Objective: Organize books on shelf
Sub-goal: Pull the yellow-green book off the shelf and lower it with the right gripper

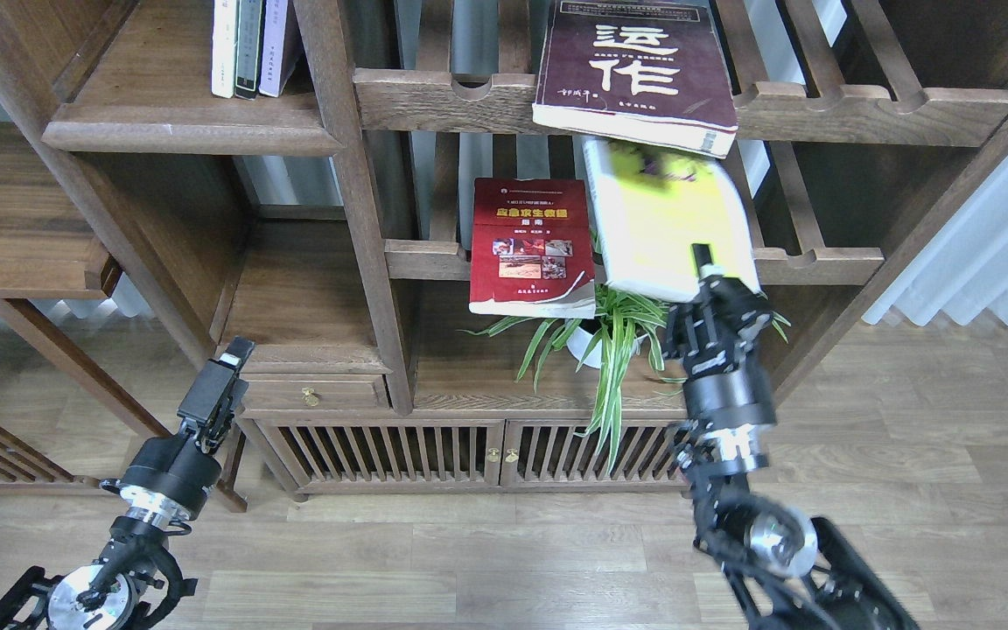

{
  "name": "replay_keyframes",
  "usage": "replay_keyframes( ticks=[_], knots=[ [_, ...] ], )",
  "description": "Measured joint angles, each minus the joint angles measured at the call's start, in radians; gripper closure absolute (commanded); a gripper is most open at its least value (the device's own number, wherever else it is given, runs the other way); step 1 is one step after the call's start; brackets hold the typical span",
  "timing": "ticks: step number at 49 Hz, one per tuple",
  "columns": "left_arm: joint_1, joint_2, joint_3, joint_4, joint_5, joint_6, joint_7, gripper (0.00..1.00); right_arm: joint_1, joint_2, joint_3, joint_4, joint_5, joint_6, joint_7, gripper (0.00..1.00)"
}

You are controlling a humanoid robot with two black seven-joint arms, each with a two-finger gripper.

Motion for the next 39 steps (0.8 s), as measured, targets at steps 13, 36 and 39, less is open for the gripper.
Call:
replay_keyframes(
  ticks=[13,36,39],
  knots=[
    [0.001,-0.001,0.003,0.005,-0.002,0.000,0.000,0.00,-0.113,0.000,-0.076,0.084,-0.094,0.000,-0.018,0.96],
    [0.002,0.000,0.083,-0.011,-0.092,0.000,0.001,0.00,-0.190,-0.001,-0.166,0.122,-0.196,0.000,-0.044,0.96],
    [0.001,0.001,0.106,-0.017,-0.126,0.000,0.001,0.00,-0.198,-0.004,-0.179,0.122,-0.205,0.000,-0.048,0.96]
  ],
)
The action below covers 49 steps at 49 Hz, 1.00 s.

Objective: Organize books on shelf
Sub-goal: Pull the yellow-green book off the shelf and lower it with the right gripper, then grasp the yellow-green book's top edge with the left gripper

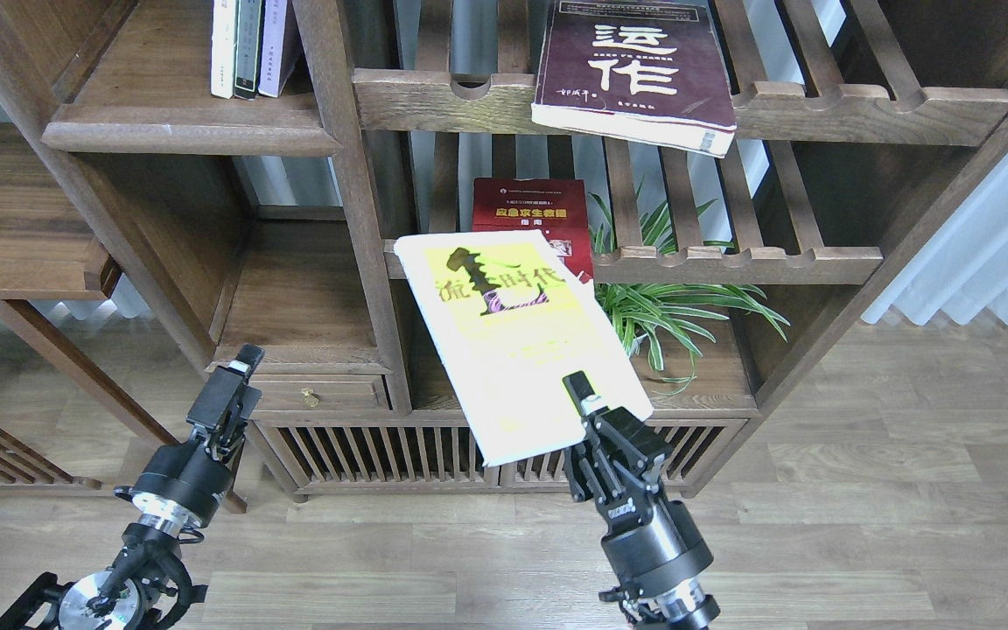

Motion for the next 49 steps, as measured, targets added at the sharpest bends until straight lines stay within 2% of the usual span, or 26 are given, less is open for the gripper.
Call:
replay_keyframes(
  ticks=[15,33,49],
  knots=[
    [-0.009,0.066,0.083,-0.108,-0.213,0.000,0.009,0.00,-0.011,-0.008,-0.035,-0.006,-0.038,0.000,-0.026,0.96],
    [0.005,0.243,0.182,-0.250,-0.280,0.000,0.013,0.00,0.005,-0.003,-0.046,-0.042,-0.034,0.000,-0.056,0.95],
    [-0.001,0.316,0.292,-0.278,-0.281,0.000,0.015,0.00,0.029,0.000,-0.047,-0.064,-0.032,0.000,-0.065,0.95]
  ],
)
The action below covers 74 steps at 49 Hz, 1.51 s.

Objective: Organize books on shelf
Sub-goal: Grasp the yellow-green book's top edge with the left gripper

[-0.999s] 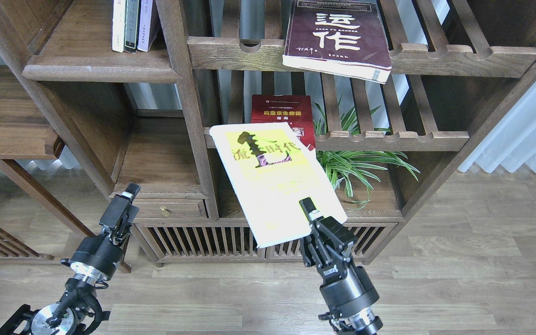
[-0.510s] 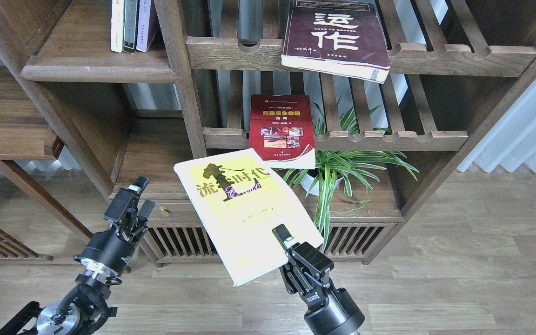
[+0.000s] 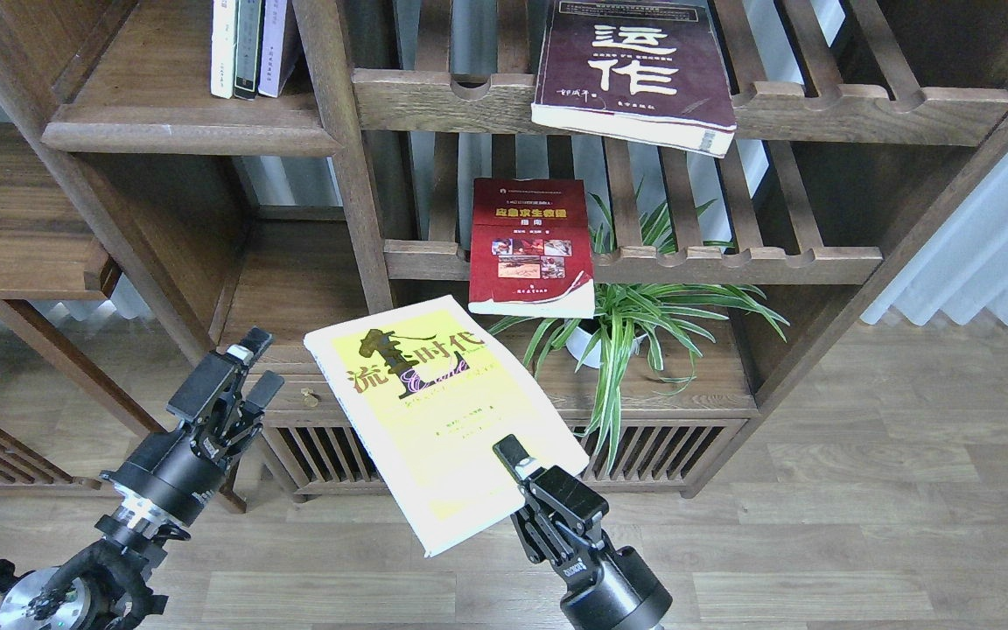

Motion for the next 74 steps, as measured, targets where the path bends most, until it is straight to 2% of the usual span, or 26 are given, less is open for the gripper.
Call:
replay_keyframes(
  ticks=[22,33,49,53,66,74],
  knots=[
    [-0.021,-0.017,0.011,-0.001,0.001,0.000,-0.001,0.00,-0.006,0.002,-0.038,-0.019,-0.014,0.000,-0.038,0.95],
    [-0.055,-0.042,0.087,0.000,0.001,0.000,-0.007,0.04,-0.007,0.004,-0.060,-0.021,-0.037,0.001,-0.041,0.95],
    [-0.059,-0.054,0.135,0.005,-0.001,0.000,-0.018,0.18,-0.009,0.005,-0.072,-0.032,-0.048,0.001,-0.042,0.95],
    [-0.059,-0.051,0.184,0.005,-0.001,0.000,-0.018,0.18,-0.010,0.004,-0.074,-0.033,-0.048,0.001,-0.042,0.95],
    [-0.061,-0.054,0.217,0.001,-0.001,0.000,-0.019,0.19,-0.011,0.005,-0.074,-0.033,-0.049,0.000,-0.042,0.95],
    [-0.068,-0.057,0.221,-0.002,-0.001,0.000,-0.019,0.30,-0.011,0.005,-0.074,-0.034,-0.051,0.000,-0.042,0.95]
  ],
)
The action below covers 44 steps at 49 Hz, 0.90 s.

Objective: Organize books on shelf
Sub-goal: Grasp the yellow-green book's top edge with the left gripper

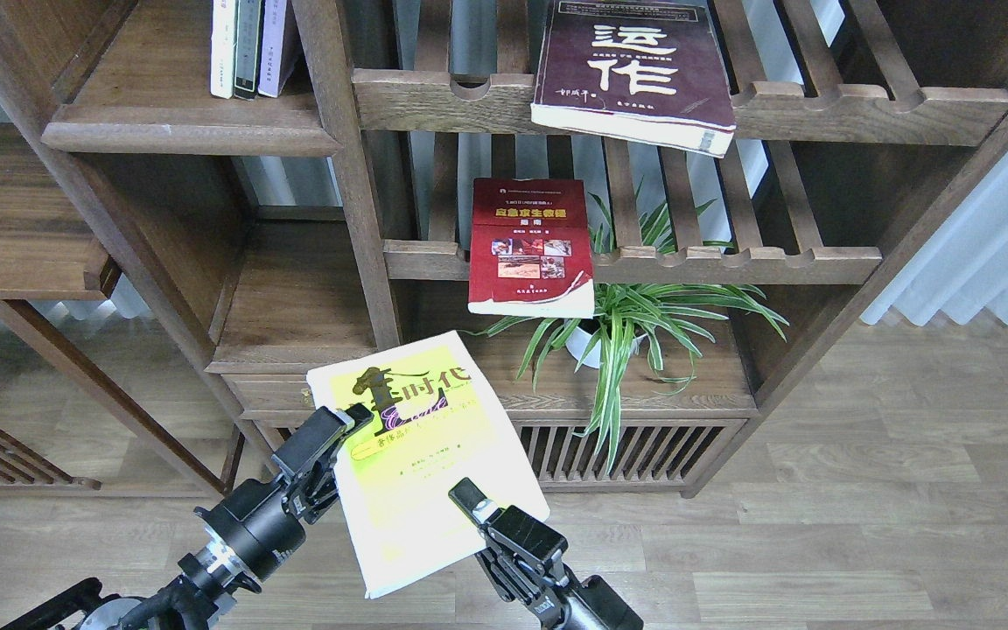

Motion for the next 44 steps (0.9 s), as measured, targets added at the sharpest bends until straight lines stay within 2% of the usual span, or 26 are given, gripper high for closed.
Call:
replay_keyframes(
  ticks=[6,10,14,26,32,33,34,44],
  knots=[
    [-0.002,0.000,0.000,0.000,-0.013,0.000,0.000,0.39,-0.001,0.000,-0.001,0.000,0.000,0.000,-0.001,0.95],
    [-0.009,0.004,0.001,0.001,-0.031,0.000,0.000,0.40,-0.001,0.000,-0.008,-0.001,0.000,0.000,-0.002,0.95],
    [-0.021,0.008,0.001,0.002,-0.043,0.000,0.000,0.46,-0.002,0.000,-0.014,-0.002,0.000,0.000,-0.003,0.95],
    [-0.039,0.026,0.006,0.008,-0.068,0.000,0.000,0.79,-0.004,-0.003,-0.019,-0.005,0.000,0.000,-0.004,0.95],
    [-0.041,0.039,0.018,0.010,-0.082,0.000,-0.001,0.83,-0.005,-0.003,-0.019,-0.006,-0.002,0.000,-0.003,0.95],
    [-0.043,0.042,0.022,0.011,-0.083,0.000,-0.001,0.89,-0.005,-0.003,-0.019,-0.006,-0.004,0.000,-0.003,0.95],
    [-0.046,0.049,0.035,0.011,-0.085,0.000,-0.001,0.91,-0.005,-0.003,-0.019,-0.007,-0.009,0.000,-0.002,0.95],
    [-0.055,0.075,0.068,0.012,-0.086,0.000,0.000,0.94,-0.005,-0.003,-0.019,-0.011,-0.013,0.000,-0.002,0.95]
  ],
)
